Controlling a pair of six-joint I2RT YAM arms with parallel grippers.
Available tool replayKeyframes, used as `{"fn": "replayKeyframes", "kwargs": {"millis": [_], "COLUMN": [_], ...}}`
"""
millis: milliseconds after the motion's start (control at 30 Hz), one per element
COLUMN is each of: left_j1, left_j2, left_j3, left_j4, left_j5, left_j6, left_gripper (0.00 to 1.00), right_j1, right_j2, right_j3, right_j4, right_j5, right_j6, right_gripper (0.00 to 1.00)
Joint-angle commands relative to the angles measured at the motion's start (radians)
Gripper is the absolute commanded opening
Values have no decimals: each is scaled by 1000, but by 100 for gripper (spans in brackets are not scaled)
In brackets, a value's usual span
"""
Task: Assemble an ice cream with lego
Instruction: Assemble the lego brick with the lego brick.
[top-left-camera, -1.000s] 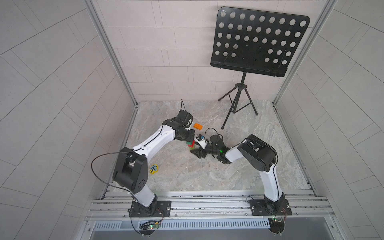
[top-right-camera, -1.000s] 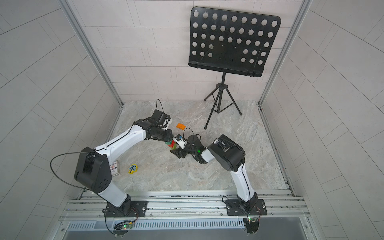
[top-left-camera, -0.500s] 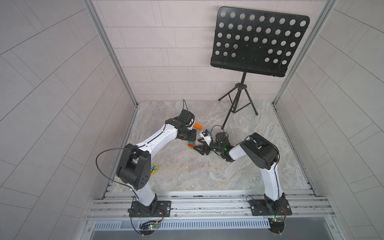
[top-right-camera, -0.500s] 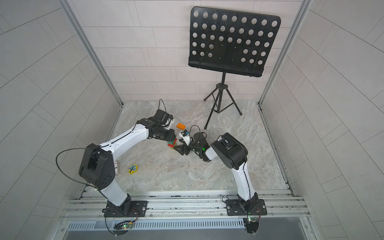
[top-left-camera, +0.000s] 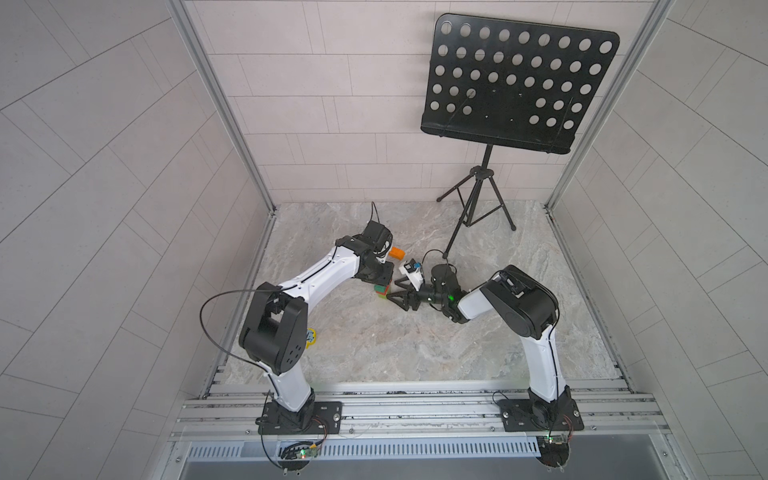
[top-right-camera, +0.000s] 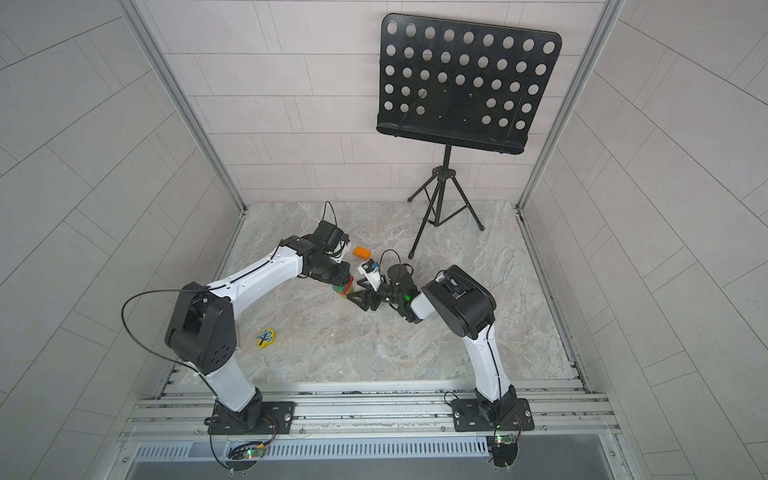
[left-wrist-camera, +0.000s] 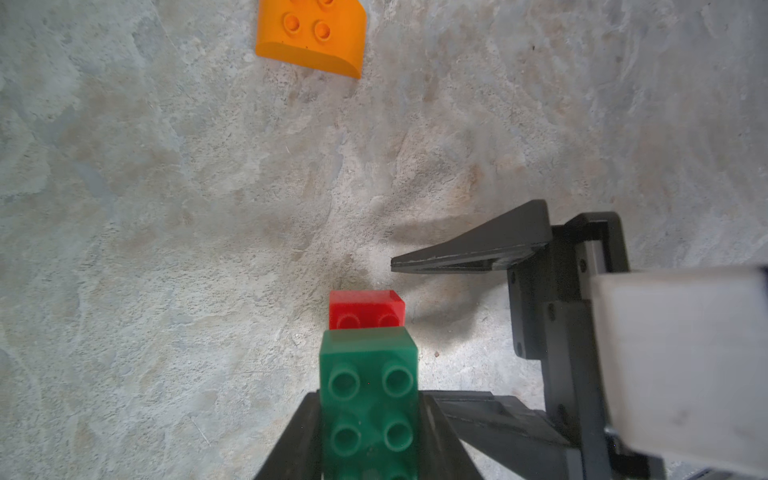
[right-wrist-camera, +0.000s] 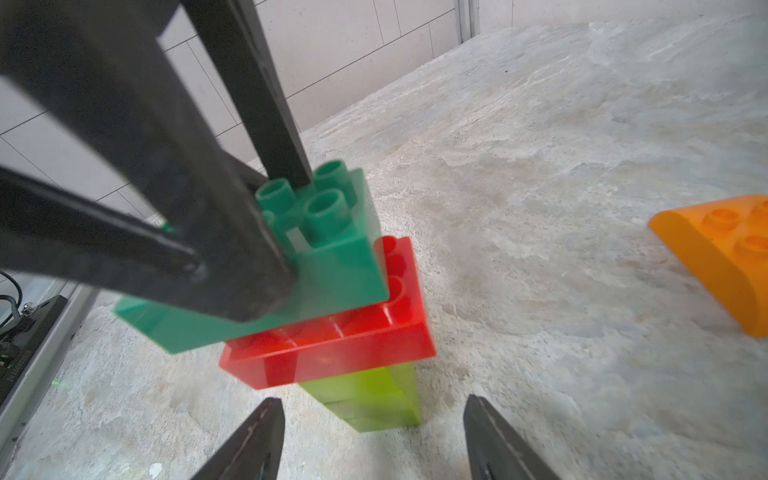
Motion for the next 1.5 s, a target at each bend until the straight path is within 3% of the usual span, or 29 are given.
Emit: {"fn": "replayKeyframes", "kwargs": {"millis": [0,500,1067,1467], "left_j1": [-13,-25,-28,-28], "left_j2": [19,1,-16,48], "left_j3": [25,25,37,54], "left_j4": [-10,1,6,-20], "left_j5": [-18,-90,-54,-29], "left_j6": [5,-23,-38,-35], "left_gripper": [0,0,0,0], "right_j1": [-1,-1,0,-1], "right_j2": [1,5,14,19], "right_j3": [19,39,53,60], "right_j4": [-10,-48,-69,-83], "right_j5": [-14,-19,-24,-29], "right_j6": [6,-1,-3,-5], "right_gripper": [72,64,59,59]}}
